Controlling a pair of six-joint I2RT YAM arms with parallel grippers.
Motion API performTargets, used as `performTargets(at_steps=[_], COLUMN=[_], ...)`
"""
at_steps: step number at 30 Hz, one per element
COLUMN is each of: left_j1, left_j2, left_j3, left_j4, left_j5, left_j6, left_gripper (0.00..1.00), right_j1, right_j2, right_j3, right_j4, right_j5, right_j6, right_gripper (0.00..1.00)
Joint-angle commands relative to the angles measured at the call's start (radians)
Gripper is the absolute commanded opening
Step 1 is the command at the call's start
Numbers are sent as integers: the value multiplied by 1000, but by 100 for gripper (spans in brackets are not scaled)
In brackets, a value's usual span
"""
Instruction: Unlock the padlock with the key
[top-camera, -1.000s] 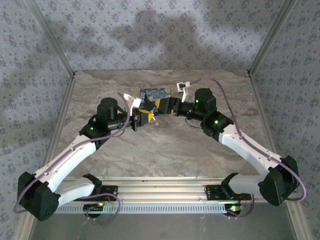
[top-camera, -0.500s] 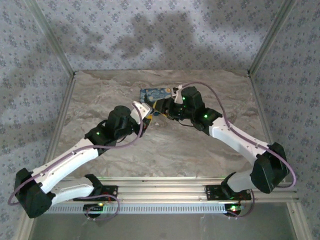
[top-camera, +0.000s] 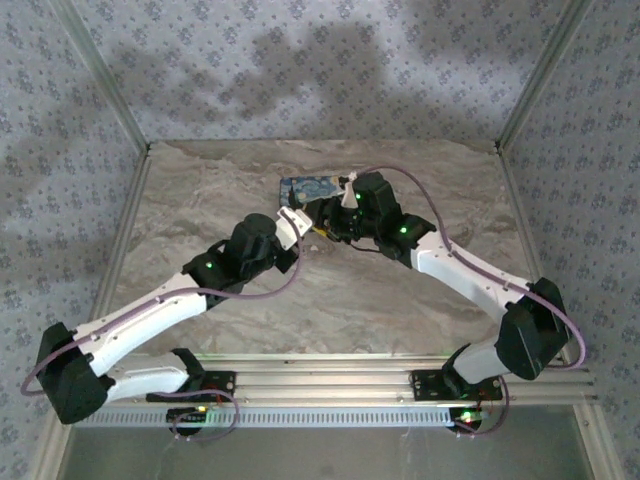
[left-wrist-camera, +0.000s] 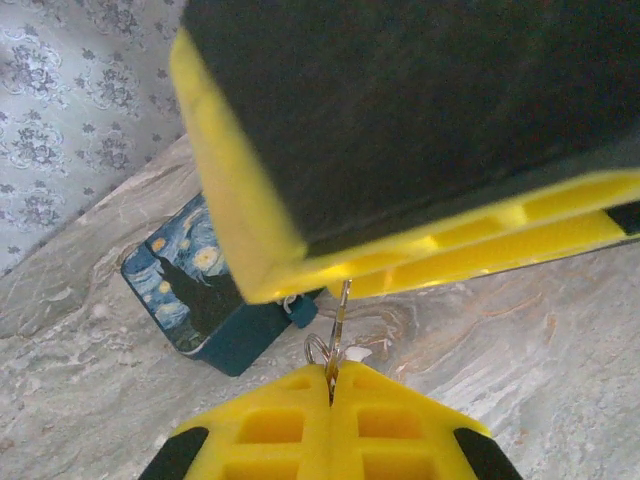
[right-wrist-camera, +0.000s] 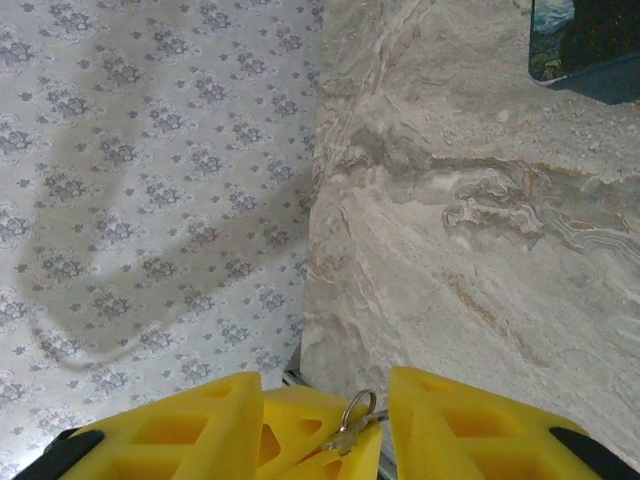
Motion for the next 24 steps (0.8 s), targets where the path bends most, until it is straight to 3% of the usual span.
performTargets(at_steps=[1,8,19,22,23,24], left_j1=[-12,-22,-71,-71,-71,-72], left_j2=[18,30,17,10,7,5], left_j3=[45,44,16,7,4,3], left_j4=[-7,-5,2,16,22,24], left_j5=[-63,-77,-24,-42,-50,-59], left_j6=[44,71,174,173,173,173], left_gripper=[0,0,1,0,0,0], right_j1=[7,4,-11,-15,-20,-23], right_j2=[22,27,8,2,3,5], right_j3=[40,33,-30,-30,-24,-21], right_j4=[-30,-36,98,56,29,17], right_j5=[-5,-2,-31,0,7,9], right_j6=[18,22,-71,-45,-34,-26], right_gripper=[34,0,0,0,2,11])
